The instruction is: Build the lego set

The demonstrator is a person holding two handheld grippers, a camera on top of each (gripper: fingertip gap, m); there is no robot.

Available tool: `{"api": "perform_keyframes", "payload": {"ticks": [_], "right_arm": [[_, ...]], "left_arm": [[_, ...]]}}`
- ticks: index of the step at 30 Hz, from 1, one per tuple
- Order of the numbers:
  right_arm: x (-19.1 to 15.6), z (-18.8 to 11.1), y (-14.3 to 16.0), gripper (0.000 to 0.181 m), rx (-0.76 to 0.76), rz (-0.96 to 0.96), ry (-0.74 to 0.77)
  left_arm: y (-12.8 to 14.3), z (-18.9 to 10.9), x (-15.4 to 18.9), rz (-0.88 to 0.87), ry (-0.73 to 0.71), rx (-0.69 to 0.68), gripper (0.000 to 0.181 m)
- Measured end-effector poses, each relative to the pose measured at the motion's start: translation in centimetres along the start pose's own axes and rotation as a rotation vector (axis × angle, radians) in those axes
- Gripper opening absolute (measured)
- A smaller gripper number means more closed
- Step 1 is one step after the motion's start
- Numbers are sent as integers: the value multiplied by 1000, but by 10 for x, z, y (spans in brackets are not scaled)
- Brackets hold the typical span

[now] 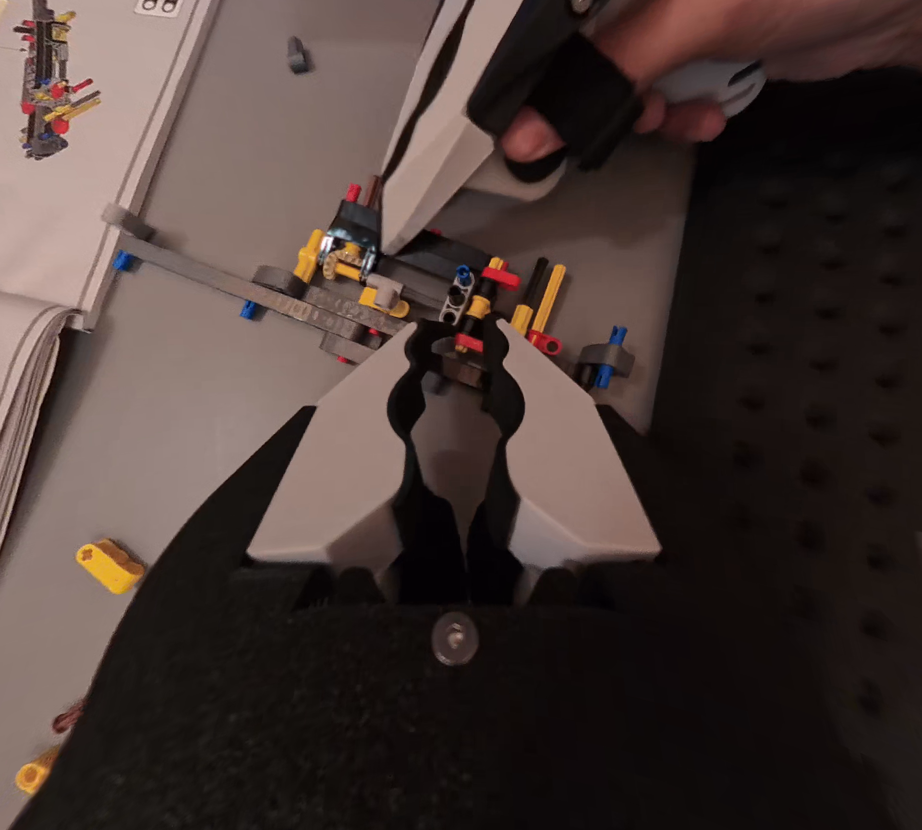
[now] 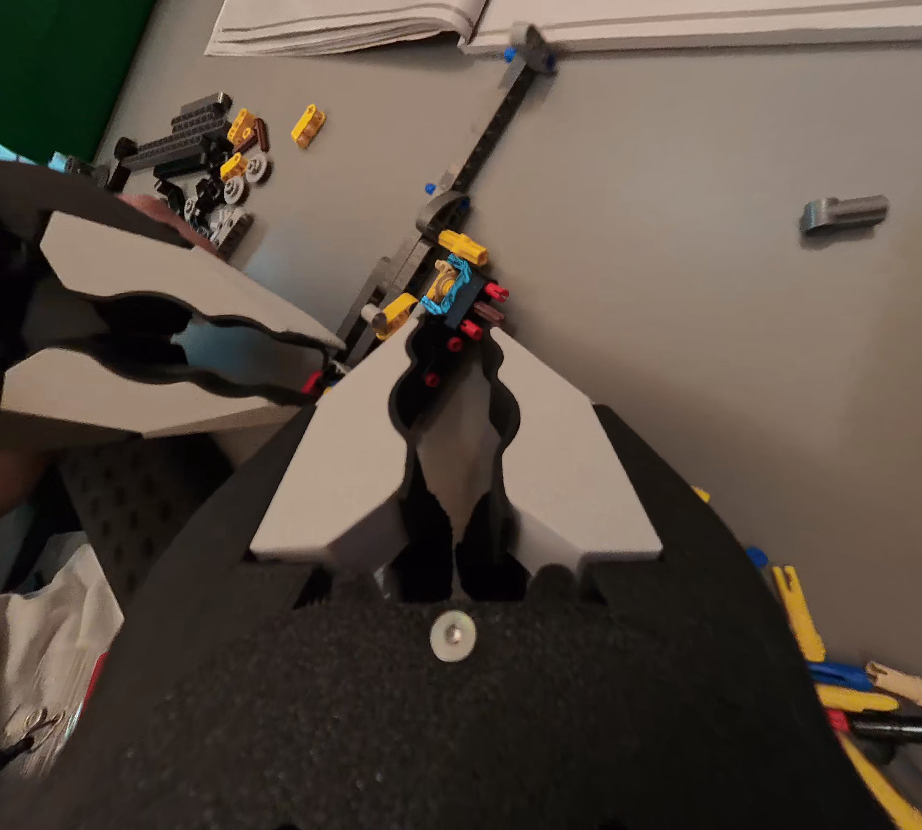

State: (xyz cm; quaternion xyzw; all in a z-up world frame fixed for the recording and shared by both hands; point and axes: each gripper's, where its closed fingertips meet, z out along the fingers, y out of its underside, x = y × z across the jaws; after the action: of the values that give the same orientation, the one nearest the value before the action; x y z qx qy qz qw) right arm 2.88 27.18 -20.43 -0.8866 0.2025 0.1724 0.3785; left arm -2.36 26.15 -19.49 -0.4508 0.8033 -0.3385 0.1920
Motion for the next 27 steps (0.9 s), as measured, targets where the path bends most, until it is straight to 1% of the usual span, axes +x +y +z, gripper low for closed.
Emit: {"api": "perform_keyframes", "payload": {"ticks": [2, 3, 6, 7, 9, 12, 14, 15, 16, 18, 20, 22, 24, 25, 27], "right_arm": [[-1, -3, 4, 21, -17, -17, 6], [-4, -4, 8, 22, -35, -29, 1], [-15, -8, 19, 25, -99, -53, -57], [-17, -9, 23, 20, -124, -60, -73], [-19, -9, 25, 19, -134, -77, -100], [-20, -11, 26, 23, -159, -80, -136], [-19, -16, 22, 23, -150, -89, -148], [-20, -20, 16, 17, -114, -117, -156], [-18, -25, 7, 15, -58, -139, -147], [-12, -38, -17, 16, 82, -216, -118], [10, -52, -48, 18, 249, -301, 19], [31, -62, -72, 25, 361, -363, 146], [49, -61, -84, 36, 372, -378, 227], [56, -59, -87, 38, 368, -371, 247], [62, -55, -92, 37, 392, -344, 255]], "left_arm": [[3, -1, -5, 1, 4, -16, 26], [5, -3, -7, 8, 13, -26, 26], [17, -14, -22, 60, -2, -65, 21], [22, -18, -31, 88, -25, -87, 17], [28, -23, -48, 138, -61, -116, 16], [32, -24, -59, 123, -46, -128, 18], [27, -26, -63, 94, -57, -82, 19], [24, -29, -68, 73, -81, -54, 19], [19, -34, -72, 60, -107, -14, 19], [4, -50, -82, 55, -185, 118, 19], [-12, -73, -98, 14, -282, 276, 20], [-23, -92, -111, -83, -327, 419, 20], [-23, -101, -122, -232, -303, 489, 17], [-21, -102, -129, -323, -291, 507, 19], [-17, -104, -132, -437, -226, 530, 19]]}}
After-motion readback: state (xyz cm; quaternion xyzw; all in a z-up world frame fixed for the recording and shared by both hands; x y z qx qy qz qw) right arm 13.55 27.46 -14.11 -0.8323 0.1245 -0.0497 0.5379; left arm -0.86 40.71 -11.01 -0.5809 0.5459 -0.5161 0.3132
